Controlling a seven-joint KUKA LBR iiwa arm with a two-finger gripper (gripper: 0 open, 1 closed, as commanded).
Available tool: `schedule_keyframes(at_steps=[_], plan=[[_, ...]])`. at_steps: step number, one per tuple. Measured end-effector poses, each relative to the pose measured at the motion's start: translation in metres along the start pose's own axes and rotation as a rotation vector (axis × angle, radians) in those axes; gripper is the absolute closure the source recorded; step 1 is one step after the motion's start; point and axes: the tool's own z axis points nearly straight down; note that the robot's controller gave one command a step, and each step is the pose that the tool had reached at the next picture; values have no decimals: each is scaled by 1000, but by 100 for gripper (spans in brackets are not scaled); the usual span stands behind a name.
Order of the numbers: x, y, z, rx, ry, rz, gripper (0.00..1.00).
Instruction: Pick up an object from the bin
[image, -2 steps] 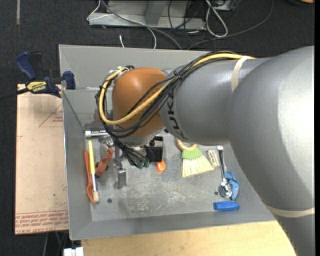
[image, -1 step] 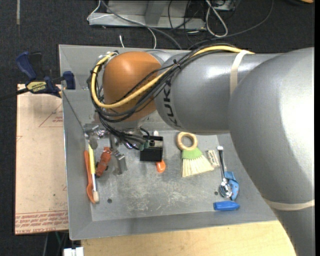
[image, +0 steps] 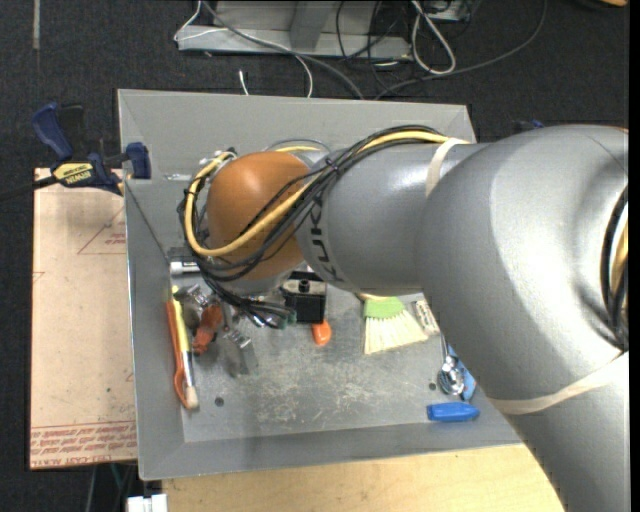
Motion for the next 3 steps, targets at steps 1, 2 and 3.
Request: schedule_keyframes(at_steps=[1,2,3], plan=[[-11,10,-7,13,-29,-462,100],[-11,10,-8,13,-29,-462,100],[-11,11,-26,11,-28,-460,100]])
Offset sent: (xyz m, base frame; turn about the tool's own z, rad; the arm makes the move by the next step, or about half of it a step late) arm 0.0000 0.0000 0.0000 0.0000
